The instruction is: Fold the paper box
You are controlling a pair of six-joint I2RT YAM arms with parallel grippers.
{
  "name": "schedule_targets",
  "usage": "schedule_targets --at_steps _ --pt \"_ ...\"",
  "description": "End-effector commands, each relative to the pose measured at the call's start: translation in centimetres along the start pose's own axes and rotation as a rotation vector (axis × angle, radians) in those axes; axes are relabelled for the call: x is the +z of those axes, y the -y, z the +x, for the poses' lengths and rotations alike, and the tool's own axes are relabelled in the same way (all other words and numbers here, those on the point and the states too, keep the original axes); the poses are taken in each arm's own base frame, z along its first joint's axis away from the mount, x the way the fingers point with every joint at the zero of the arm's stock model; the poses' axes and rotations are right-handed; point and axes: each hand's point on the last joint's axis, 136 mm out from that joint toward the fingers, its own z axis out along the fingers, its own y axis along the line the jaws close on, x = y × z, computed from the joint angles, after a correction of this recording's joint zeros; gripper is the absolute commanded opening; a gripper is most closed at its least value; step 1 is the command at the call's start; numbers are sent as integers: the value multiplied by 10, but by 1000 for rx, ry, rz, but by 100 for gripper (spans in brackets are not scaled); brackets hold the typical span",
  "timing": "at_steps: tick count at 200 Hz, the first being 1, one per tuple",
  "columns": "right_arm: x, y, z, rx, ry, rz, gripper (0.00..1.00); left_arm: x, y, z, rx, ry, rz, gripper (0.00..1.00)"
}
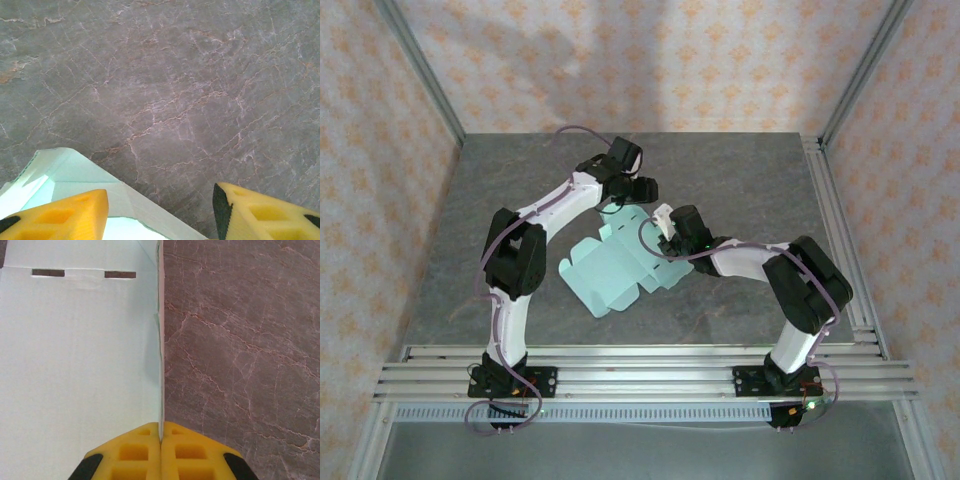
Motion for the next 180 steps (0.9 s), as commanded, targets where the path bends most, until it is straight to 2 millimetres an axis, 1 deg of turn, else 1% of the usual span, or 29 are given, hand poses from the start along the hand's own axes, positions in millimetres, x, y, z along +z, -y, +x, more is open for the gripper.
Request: schedule_targets --at_steps 1,11,30,43,61,77,90,116,140,154,180 --pt "-7 6 -8 15 38 25 0 -22 2 -25 -20 98 1 56" --pt "-8 5 -10 18 43 19 0 -27 -1 -28 -25 112 -7 53" --pt "-9 3 -13 22 53 4 0 -24 -7 -29 -16 99 -35 53" --pt "-9 3 -15 23 56 0 0 -16 -11 -28 -15 76 -53 53" --pt "-10 3 -16 24 58 0 0 -4 -16 -26 -18 56 -76 50" --pt "-11 3 -16 21 59 3 0 3 -21 -25 -26 55 -92 45" --pt "-13 3 -16 21 58 4 0 7 -22 -24 -29 45 -89 44" --pt "-15 5 -16 19 58 12 0 17 -24 -16 -32 5 -87 44" --pt "-15 6 -17 17 59 20 0 22 -24 -6 -27 -32 -78 44" --pt "-14 7 -17 16 57 26 0 21 -23 0 -25 -50 -69 45" --pt "-12 11 -15 17 48 47 0 15 -15 10 -19 -66 -36 45"
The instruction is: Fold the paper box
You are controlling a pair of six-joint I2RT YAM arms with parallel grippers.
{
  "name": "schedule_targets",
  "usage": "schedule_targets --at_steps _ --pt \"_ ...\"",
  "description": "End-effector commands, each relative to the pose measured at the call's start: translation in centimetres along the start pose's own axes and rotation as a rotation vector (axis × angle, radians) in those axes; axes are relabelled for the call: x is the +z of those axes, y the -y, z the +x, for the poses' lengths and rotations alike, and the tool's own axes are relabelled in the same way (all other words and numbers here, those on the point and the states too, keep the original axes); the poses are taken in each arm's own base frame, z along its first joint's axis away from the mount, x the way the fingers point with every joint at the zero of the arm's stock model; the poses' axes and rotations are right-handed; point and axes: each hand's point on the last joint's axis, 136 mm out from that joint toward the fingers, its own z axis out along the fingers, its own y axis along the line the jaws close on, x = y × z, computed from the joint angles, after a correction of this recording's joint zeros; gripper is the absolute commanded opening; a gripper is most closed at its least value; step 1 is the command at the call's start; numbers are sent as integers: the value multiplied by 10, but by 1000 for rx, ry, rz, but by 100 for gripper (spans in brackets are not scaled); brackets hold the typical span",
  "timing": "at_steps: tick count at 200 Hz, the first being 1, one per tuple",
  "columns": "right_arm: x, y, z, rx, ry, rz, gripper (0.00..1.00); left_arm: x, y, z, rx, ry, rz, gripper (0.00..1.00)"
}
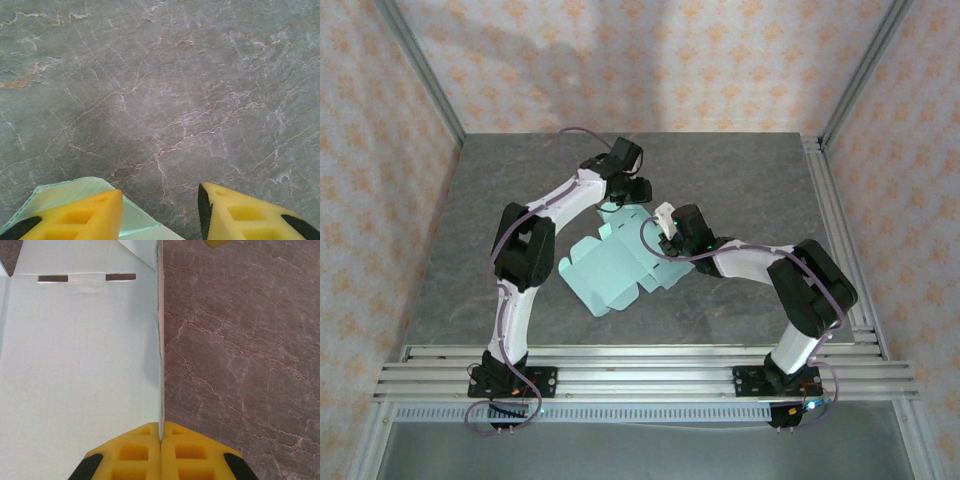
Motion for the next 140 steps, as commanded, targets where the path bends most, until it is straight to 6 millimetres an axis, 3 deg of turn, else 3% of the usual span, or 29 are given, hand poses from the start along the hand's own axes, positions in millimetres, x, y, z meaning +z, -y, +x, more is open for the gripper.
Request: schedule_targets --at_steps 1,37,82,107,114,140 --pt "-4 8 -8 11 23 38 0 -12 8 13 13 -30 33 45" --pt "1 10 -9 10 16 46 0 -25 26 21 -1 -27 120 45" --pt "0 10 -13 3 17 44 0 -44 20 8 14 56 81 53" --pt "-1 10 -13 -6 -2 37 0 -69 12 -4 27 148 26 64" --pt "0 9 -14 -12 -2 33 0 -88 12 -10 37 200 21 70" --pt "2 11 -16 -29 -7 39 0 -117 -9 -16 35 315 -65 82"
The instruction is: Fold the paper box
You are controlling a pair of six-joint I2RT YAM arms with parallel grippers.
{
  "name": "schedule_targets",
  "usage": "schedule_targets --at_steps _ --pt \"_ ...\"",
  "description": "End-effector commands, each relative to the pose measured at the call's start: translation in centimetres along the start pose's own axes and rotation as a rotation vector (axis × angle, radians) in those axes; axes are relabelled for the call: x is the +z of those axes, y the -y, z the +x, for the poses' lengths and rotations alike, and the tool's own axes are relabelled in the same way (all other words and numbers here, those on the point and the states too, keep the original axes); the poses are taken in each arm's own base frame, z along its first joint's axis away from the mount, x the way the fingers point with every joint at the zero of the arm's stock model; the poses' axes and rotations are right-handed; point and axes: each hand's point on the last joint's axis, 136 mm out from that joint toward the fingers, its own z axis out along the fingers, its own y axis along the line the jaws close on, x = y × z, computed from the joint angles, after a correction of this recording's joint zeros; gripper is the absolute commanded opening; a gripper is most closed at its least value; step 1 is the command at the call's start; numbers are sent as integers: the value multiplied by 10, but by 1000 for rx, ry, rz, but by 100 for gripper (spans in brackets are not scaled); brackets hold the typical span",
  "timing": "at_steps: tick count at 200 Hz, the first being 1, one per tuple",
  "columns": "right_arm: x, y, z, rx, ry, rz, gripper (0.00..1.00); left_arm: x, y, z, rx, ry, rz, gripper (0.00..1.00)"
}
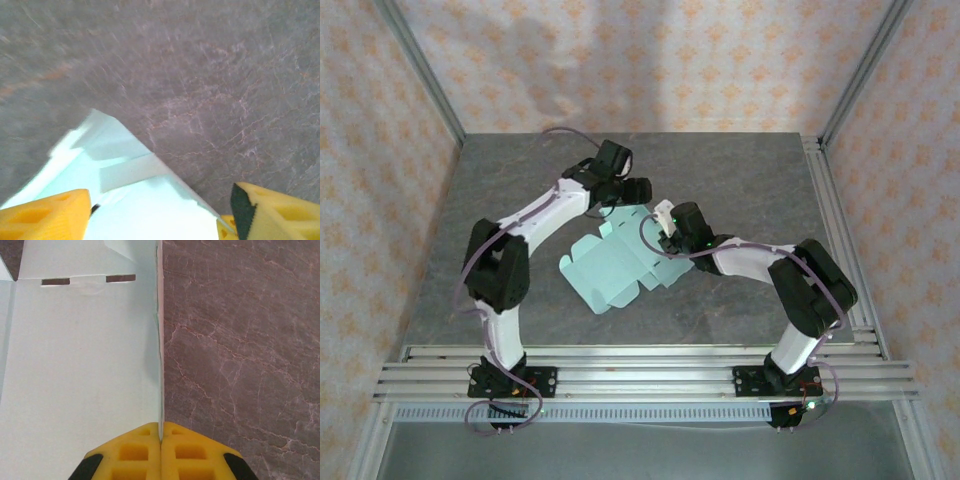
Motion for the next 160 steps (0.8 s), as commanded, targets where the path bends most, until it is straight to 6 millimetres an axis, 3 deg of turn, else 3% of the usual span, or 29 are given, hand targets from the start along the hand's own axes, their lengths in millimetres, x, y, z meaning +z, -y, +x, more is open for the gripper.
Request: schedule_targets --at_steps 1,32,45,62,114,160 --pt "3 7 -9 -22 -3 27 0 -37 -15 -26 21 170 -87 82" --pt "2 15 -11 -78 -26 67 0 -58 -38 -31 -28 248 -109 90" --pt "0 20 -13 -117 -40 106 0 -64 -49 -33 -50 258 -113 100" --pt "-2 23 -14 -188 -48 162 0 -65 -67 -36 -69 268 -127 100" --pt "-13 16 -15 -382 -87 292 0 -43 -108 -47 -133 241 -134 100" --pt "-22 16 -26 -532 -52 432 0 -8 -132 -44 -176 157 -132 88"
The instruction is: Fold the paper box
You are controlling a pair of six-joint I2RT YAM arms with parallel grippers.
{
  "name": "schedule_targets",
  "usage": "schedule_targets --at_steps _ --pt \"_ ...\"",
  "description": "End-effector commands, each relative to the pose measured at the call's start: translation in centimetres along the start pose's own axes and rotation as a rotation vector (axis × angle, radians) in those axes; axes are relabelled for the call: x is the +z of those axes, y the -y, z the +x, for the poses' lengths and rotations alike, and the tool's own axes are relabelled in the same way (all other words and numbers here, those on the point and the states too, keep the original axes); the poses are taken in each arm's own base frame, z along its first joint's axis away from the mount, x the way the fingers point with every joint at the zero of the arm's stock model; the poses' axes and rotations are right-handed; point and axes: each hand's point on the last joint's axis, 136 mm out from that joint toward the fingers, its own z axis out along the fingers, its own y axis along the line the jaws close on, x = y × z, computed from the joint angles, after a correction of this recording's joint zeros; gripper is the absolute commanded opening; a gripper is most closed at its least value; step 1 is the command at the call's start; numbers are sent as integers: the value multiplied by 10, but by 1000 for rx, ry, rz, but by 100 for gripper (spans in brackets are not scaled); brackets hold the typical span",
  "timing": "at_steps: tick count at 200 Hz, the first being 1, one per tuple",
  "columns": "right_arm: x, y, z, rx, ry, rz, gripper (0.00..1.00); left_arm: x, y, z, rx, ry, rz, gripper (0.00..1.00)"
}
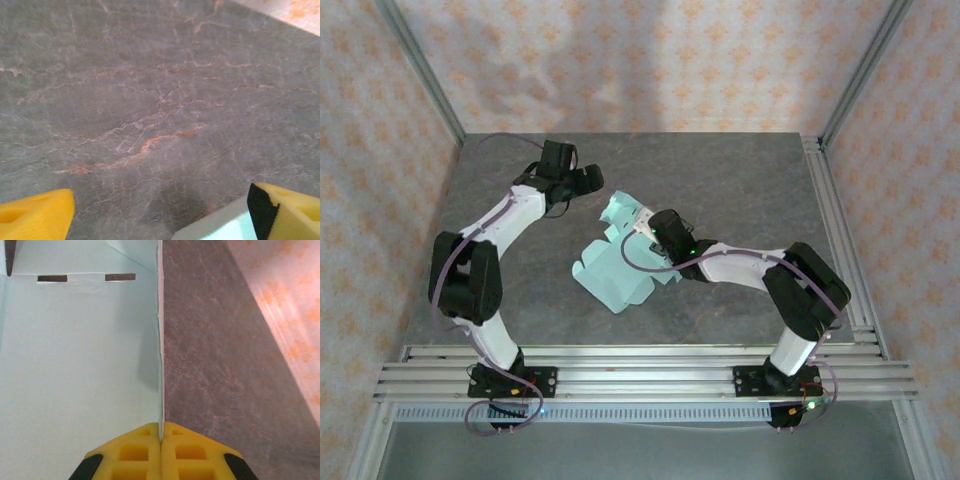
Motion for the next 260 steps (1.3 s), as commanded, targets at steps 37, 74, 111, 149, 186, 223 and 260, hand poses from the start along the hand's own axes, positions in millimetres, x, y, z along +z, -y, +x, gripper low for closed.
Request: schedule_targets --at_steps 37,74,111,149,186,223,260 --pt "0 16 -1 -208 -14 229 0 31 -6 6 -8 -60 21 80" --pt "-1 22 -8 -260 23 326 0 41 -7 14 -11 -90 32 73" --pt "-2 20 -11 -229 39 303 0 62 -6 34 2 -161 66 72" --pt "-6 13 -19 -200 79 224 0 76 -7 45 14 -198 83 72" --pt "-8 10 -21 -219 98 203 0 86 -7 49 25 -222 86 73" --pt "-9 10 -22 -219 101 196 0 93 -5 53 62 -251 100 75" --pt "-9 10 -23 -199 104 189 0 92 6 58 109 -290 176 75"
